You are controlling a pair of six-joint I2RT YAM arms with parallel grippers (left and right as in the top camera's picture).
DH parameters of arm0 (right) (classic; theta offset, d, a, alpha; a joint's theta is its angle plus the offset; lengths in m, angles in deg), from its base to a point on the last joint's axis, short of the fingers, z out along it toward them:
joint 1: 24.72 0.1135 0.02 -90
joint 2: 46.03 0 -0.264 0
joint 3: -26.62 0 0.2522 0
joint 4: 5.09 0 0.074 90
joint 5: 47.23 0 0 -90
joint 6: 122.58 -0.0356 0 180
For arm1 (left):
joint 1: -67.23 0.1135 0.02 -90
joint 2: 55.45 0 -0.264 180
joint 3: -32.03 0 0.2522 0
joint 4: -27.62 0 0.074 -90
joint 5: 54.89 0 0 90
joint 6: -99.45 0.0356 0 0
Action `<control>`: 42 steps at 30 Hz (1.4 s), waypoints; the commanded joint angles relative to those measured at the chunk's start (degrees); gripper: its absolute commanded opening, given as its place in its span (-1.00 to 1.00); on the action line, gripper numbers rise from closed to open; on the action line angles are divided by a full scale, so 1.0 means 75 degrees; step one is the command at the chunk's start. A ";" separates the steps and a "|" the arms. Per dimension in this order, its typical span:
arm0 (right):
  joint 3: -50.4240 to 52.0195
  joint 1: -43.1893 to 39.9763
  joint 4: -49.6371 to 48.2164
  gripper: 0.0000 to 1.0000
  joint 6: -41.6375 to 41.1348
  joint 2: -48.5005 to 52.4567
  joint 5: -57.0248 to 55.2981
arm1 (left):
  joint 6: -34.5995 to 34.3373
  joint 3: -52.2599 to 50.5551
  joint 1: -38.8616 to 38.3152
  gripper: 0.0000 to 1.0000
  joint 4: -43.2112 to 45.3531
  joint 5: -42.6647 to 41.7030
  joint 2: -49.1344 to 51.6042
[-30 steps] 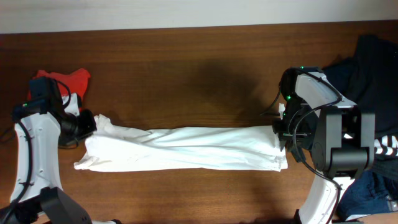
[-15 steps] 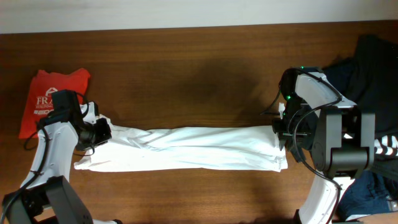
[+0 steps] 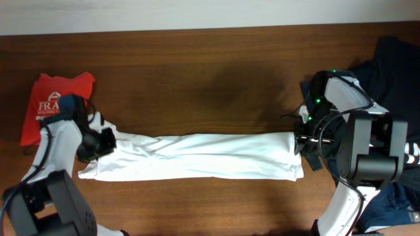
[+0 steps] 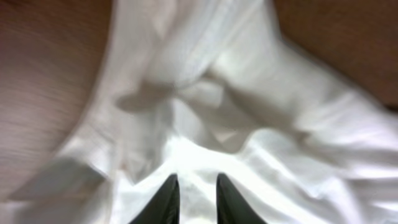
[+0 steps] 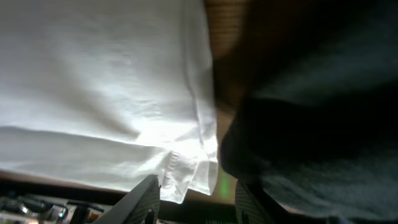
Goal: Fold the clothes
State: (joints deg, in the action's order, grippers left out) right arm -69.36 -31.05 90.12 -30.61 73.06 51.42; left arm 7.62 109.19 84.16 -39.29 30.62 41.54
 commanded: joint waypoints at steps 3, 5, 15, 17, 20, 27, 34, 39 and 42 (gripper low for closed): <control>0.0210 -0.0009 -0.0146 -0.13 0.0912 -0.0146 0.0825 | -0.0044 0.0868 0.0000 -0.43 -0.0428 -0.0667 -0.0950; 0.0571 -0.0009 -0.0472 -0.13 0.0906 -0.0146 0.0793 | -0.0044 0.0868 0.0000 -0.42 -0.0434 -0.0662 -0.0941; 0.1343 -0.0009 -0.1801 -0.14 0.0157 -0.0143 0.0172 | -0.0044 0.0866 0.0000 -0.40 -0.0449 -0.0662 -0.0941; 0.1349 -0.0009 -0.1775 -0.17 0.0157 -0.0143 0.0175 | -0.0044 0.0866 0.0000 -0.40 -0.0449 -0.0662 -0.0941; 0.1399 -0.0012 -0.1786 -0.15 -0.0297 -0.0140 -0.0595 | -0.0044 0.0866 0.0000 -0.40 -0.0452 -0.0662 -0.0941; 0.1311 -0.0012 -0.1521 -0.12 0.0195 -0.0140 -0.0006 | -0.0044 0.0866 0.0000 -0.39 -0.0446 -0.0659 -0.0941; 0.0921 -0.0017 -0.1026 -0.08 -0.0385 -0.0140 -0.1128 | -0.0044 0.0866 0.0000 -0.37 -0.0443 -0.0656 -0.0941; 0.0988 0.0044 -0.1072 0.00 -0.0061 -0.0128 0.0114 | -0.0044 0.0866 0.0000 -0.37 -0.0446 -0.0659 -0.0941; 0.1294 0.0236 -0.1457 0.01 -0.0041 -0.0128 0.0181 | -0.0041 0.0866 0.0000 -0.37 -0.0446 -0.0656 -0.0941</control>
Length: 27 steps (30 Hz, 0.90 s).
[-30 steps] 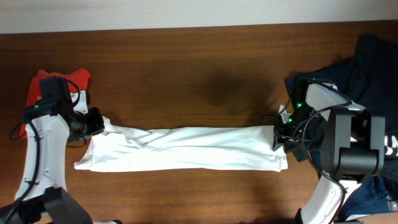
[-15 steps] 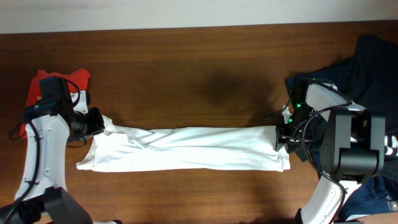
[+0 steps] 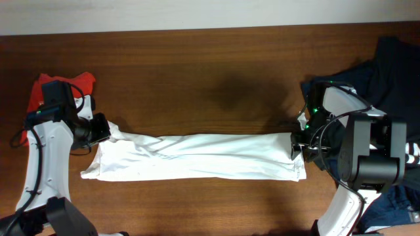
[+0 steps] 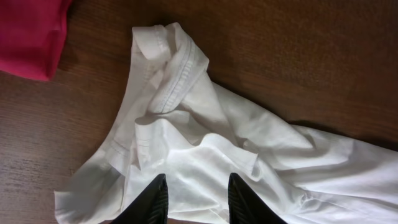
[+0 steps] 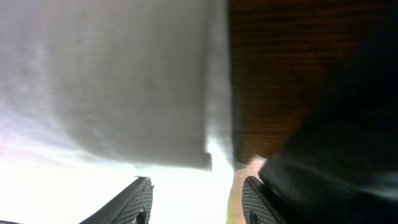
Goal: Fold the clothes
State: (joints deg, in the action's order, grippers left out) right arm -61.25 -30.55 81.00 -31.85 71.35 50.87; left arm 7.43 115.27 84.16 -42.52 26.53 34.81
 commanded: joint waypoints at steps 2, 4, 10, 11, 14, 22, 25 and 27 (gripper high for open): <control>0.0309 0.0306 -0.0478 -0.08 0.0122 0.0099 0.0242 | -0.0015 0.0055 0.0000 -0.37 -0.0017 -0.0114 -0.0044; 0.0309 0.0323 -0.0522 -0.74 0.0090 0.0099 0.0239 | -0.0015 0.0055 0.0000 -0.37 -0.0023 -0.0114 -0.0044; -0.1649 0.0102 0.0597 -0.92 -0.0807 0.0082 -0.1020 | -0.0020 0.0055 0.0020 -0.37 -0.0443 0.0927 -0.0044; -0.2092 0.0029 0.0854 -0.92 -0.0968 0.0082 -0.1227 | -0.0035 0.0055 0.0067 -0.37 -0.0472 0.0918 -0.0044; -0.3144 0.0195 0.1457 -0.92 -0.0962 0.0082 -0.1169 | -0.0192 0.0055 0.0166 -0.37 -0.0530 0.0918 -0.0044; -0.3628 0.3695 0.1209 -0.92 -0.1734 0.0096 -0.0099 | -0.0221 0.0000 0.0166 -0.36 -0.0551 0.0860 -0.0044; -0.3628 0.4980 0.0667 -0.92 -0.2372 0.0096 -0.0076 | -0.0221 0.0000 0.0166 -0.36 -0.0551 0.0860 -0.0044; -0.3628 0.5342 0.0414 -0.92 -0.2602 0.0099 -0.0070 | -0.0221 0.0000 0.0166 -0.36 -0.0551 0.0860 -0.0044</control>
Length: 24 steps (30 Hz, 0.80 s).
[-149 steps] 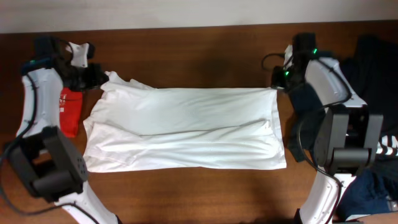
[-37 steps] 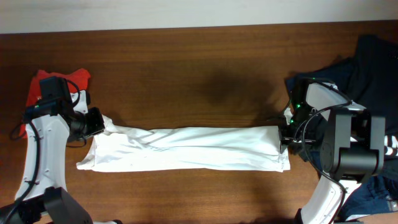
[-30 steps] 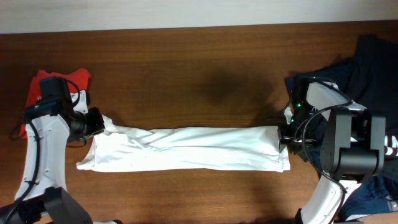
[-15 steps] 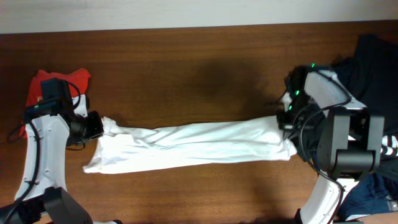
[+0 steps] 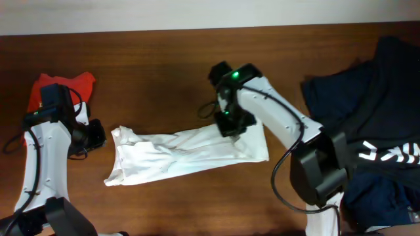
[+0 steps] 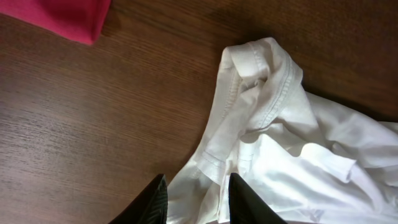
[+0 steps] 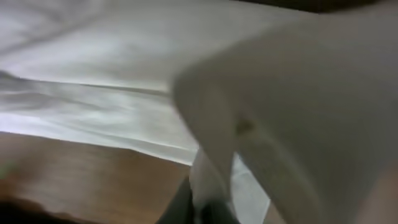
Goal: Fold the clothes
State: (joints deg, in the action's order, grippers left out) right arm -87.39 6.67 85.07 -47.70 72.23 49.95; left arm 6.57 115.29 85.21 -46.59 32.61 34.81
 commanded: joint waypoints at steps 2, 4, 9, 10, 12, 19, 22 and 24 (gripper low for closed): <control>-0.0143 0.0880 -0.0522 -0.91 -0.0516 0.0017 0.0050 | -0.0108 -0.0003 0.0026 -0.35 -0.0009 0.0047 -0.0044; -0.0143 0.1116 -0.0638 -0.91 -0.0516 0.0032 0.0052 | -0.0111 -0.0003 0.0026 -0.35 -0.0009 0.0047 -0.0044; -0.0143 0.1276 -0.0711 -0.91 -0.0516 0.0032 0.0117 | -0.0108 -0.0003 0.0026 -0.36 -0.0009 0.0047 -0.0044; -0.0143 0.1276 -0.0714 -0.91 -0.0513 0.0032 0.0166 | -0.0108 -0.0003 0.0026 -0.36 -0.0009 0.0047 -0.0044; -0.0140 0.1276 -0.0729 -0.91 -0.0513 0.0035 0.0169 | -0.0108 -0.0003 0.0026 -0.36 -0.0009 0.0003 -0.0044; -0.0134 0.1816 -0.0997 -0.91 -0.0516 0.0160 0.0373 | -0.0108 -0.0003 0.0026 -0.36 -0.0009 -0.0032 -0.0044; -0.0134 0.1964 -0.1105 -0.36 -0.0507 0.0187 0.0370 | -0.0108 -0.0003 0.0026 -0.35 -0.0006 -0.0032 -0.0044; -0.0134 0.1970 -0.1107 0.06 -0.0425 0.0187 0.0367 | -0.0108 -0.0003 0.0026 -0.35 -0.0009 -0.0032 -0.0044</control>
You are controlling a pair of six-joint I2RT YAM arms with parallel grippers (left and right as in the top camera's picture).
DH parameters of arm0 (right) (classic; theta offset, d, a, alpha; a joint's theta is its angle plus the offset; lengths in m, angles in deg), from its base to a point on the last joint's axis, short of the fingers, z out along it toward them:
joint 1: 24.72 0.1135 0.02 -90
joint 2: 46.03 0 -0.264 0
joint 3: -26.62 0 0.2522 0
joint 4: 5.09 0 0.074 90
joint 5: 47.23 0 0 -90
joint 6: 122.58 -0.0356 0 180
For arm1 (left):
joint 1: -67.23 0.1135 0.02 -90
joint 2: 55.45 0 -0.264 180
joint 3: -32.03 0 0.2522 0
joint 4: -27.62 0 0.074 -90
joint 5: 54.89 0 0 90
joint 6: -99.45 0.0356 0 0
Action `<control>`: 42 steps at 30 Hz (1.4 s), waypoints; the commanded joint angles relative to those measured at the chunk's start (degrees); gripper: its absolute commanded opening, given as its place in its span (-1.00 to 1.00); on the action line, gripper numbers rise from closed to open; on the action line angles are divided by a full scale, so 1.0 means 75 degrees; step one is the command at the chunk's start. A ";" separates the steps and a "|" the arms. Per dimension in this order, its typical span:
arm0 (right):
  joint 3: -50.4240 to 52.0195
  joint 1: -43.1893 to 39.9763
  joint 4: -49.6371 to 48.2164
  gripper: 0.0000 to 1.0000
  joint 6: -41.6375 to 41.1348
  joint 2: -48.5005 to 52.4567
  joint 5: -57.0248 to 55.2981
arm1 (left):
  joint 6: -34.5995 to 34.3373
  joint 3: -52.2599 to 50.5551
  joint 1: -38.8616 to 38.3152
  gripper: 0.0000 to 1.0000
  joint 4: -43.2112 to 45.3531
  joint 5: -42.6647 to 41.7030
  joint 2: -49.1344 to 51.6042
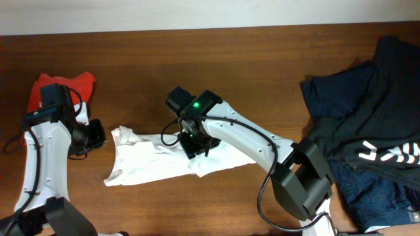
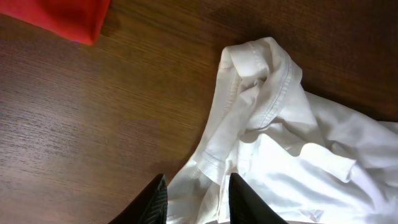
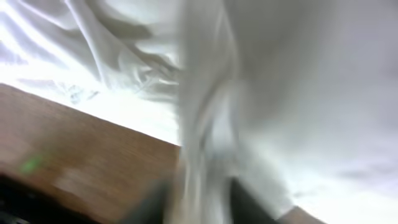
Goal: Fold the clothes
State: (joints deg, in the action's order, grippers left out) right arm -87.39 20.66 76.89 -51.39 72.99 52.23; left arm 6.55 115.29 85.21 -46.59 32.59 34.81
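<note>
The white shirt (image 1: 147, 159) lies in a long band on the table, its right end doubled back over the middle. My right gripper (image 1: 195, 143) sits low on that doubled part; in the blurred right wrist view its fingers (image 3: 245, 199) stand apart with a strand of white cloth (image 3: 205, 124) between them. At the shirt's left end my left gripper (image 1: 93, 134) is open just off the cloth. Its wrist view shows the collar (image 2: 261, 81) ahead and the shirt's edge between the open fingertips (image 2: 198, 205).
A folded red garment (image 1: 59, 88) lies at the far left behind the left arm, its corner also in the left wrist view (image 2: 56, 15). A heap of dark blue clothes (image 1: 367, 118) fills the right side. The brown wooden table (image 1: 197, 65) runs behind the shirt.
My right gripper has moved further left with the shirt's right end, from about the middle to over the left half; the band is shorter. Its fingers now stand apart. The left gripper has not moved.
The shirt lay stretched in a long band, a gripper at each end, the left one down on the cloth. Then the left gripper stood open beside the collar. Then the right gripper, shut on the right end, was over the middle, and now further left.
</note>
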 commanded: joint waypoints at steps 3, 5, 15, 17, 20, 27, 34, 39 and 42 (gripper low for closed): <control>-0.0137 -0.0117 -0.0035 0.14 0.0224 0.0082 0.0032 | -0.0105 -0.0003 0.0026 -0.35 -0.0006 -0.0029 -0.0044; -0.0140 -0.0481 0.0265 0.12 0.0242 0.0079 -0.0137 | -0.0105 -0.0003 0.0026 -0.25 -0.0009 -0.0029 -0.0044; -0.0137 -0.3518 0.2250 0.10 -0.0347 -0.0131 -0.1612 | 0.2232 -0.0583 0.0023 -0.07 0.0603 -0.1381 0.1457; -0.0137 -0.3494 0.2250 0.11 -0.0335 -0.0131 -0.1606 | 0.2346 -0.0583 0.0023 -0.07 0.0737 -0.1381 0.2057; -0.0137 -0.3497 0.2247 0.11 -0.0341 -0.0128 -0.1550 | 0.2343 -0.0583 0.0017 -0.06 0.0755 -0.1926 0.2833; -0.0137 -0.3497 0.2291 0.11 -0.0361 -0.0128 -0.1527 | 0.2337 -0.0583 0.0003 -0.99 0.0708 -0.2524 0.3407; -0.0137 -0.4360 0.2567 0.11 -0.0312 -0.0131 -0.2049 | 0.1480 0.2713 0.0833 -1.00 -0.1376 -0.0326 0.3363; -0.0137 -0.4817 0.2565 0.12 -0.0061 -0.0131 -0.2046 | 0.1408 0.4191 0.0906 -0.99 -0.3040 -0.0242 0.3363; -0.0137 -0.4817 0.2567 0.12 0.0050 -0.0128 -0.2040 | 0.1160 0.4217 -0.0111 -0.99 -0.3896 -0.1224 0.3363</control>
State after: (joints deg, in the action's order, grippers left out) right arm -87.67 -15.29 95.89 -51.54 73.17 38.04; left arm 16.65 146.04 89.74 -73.63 28.30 60.29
